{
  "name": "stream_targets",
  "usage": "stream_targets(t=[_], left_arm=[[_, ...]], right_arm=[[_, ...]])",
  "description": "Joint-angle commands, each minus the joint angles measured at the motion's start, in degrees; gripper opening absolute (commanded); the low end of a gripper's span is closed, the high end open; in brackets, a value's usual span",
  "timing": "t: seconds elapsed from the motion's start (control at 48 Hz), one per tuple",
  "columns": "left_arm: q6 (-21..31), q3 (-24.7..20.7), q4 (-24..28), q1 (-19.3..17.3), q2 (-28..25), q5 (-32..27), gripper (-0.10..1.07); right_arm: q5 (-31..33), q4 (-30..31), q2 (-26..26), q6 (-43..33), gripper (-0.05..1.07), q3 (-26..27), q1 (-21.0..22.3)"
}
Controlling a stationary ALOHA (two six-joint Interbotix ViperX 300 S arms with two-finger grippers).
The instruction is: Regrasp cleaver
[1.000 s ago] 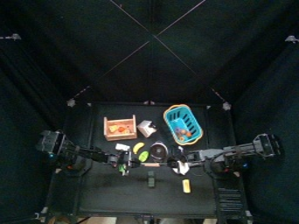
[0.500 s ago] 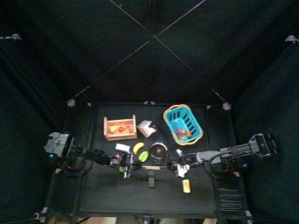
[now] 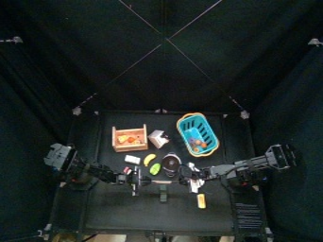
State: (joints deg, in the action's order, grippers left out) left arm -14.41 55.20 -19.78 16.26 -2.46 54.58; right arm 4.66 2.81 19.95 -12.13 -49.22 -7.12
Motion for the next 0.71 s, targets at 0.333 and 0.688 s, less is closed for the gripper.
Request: stream_targets(t=[0.333, 0.688], left_arm=[[-0.35, -3.16, -0.53, 0.26, -0.88, 1.14, 0.43], [-0.35, -3.87, -2.64, 0.26, -3.25, 1.14, 0.43]], right_arm=[[-5.89, 5.01, -0.26, 0.09, 0.48, 0.35, 4.22], [-6.59, 3.34, -0.79, 0.09, 0.48, -1.49, 2.72]])
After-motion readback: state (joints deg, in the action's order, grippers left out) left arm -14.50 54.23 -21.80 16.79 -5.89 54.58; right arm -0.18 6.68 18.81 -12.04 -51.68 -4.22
